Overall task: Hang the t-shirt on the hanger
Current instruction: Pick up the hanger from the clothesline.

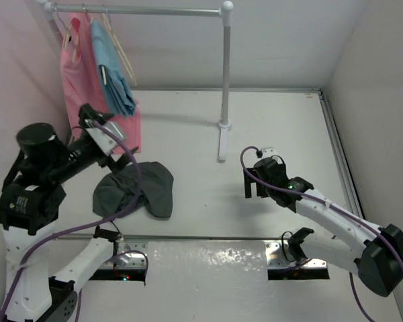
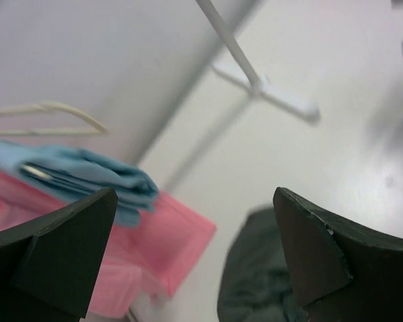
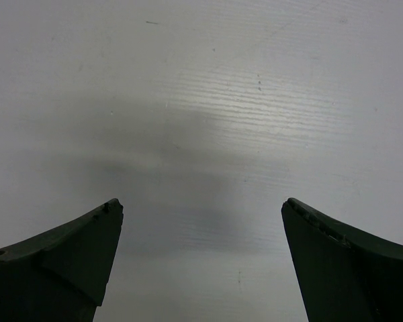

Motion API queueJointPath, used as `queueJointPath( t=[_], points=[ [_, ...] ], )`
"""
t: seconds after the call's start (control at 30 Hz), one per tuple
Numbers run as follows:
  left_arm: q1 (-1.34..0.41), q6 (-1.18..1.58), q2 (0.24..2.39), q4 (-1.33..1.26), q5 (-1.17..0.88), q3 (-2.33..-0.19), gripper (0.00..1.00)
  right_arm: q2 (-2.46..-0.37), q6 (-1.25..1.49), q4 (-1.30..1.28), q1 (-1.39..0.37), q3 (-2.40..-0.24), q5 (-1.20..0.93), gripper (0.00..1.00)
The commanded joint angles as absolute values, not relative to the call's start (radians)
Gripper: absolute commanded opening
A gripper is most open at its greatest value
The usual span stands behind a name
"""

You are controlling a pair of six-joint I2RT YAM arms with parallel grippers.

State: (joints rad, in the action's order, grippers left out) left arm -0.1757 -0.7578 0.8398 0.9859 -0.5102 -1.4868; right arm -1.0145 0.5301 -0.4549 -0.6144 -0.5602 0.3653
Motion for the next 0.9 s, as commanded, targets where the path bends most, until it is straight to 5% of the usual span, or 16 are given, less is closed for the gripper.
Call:
queueJointPath(
  t=[0.0,0.17,0.33,0.37,0.87],
  points=[
    [-0.181,-0.447,0.882,0.746,-0.503,-1.612,0.98,-1.029,0.522,-0.456,-0.612,-0.607,0.368,0.99],
    [-0.181,-0.234,0.995,0.554,-0.274,-1.735,0.95,-1.031,0.541,-0.448,-0.611,-0.582,0.359,0.99],
    [-0.181,-0.102,1.220,0.548,-0.023,-1.909,0.60,-1.034,0.554,-0.442,-0.611,-0.555,0.342,0.99],
    [-0.181,-0.091,1.247,0.532,0.012,-1.946,0.59,-1.035,0.561,-0.445,-0.612,-0.549,0.338,0.99],
    [-0.181,-0.067,1.540,0.459,0.408,-2.049,0.89,-1.025,0.606,-0.474,-0.612,-0.497,0.316,0.99]
  ],
)
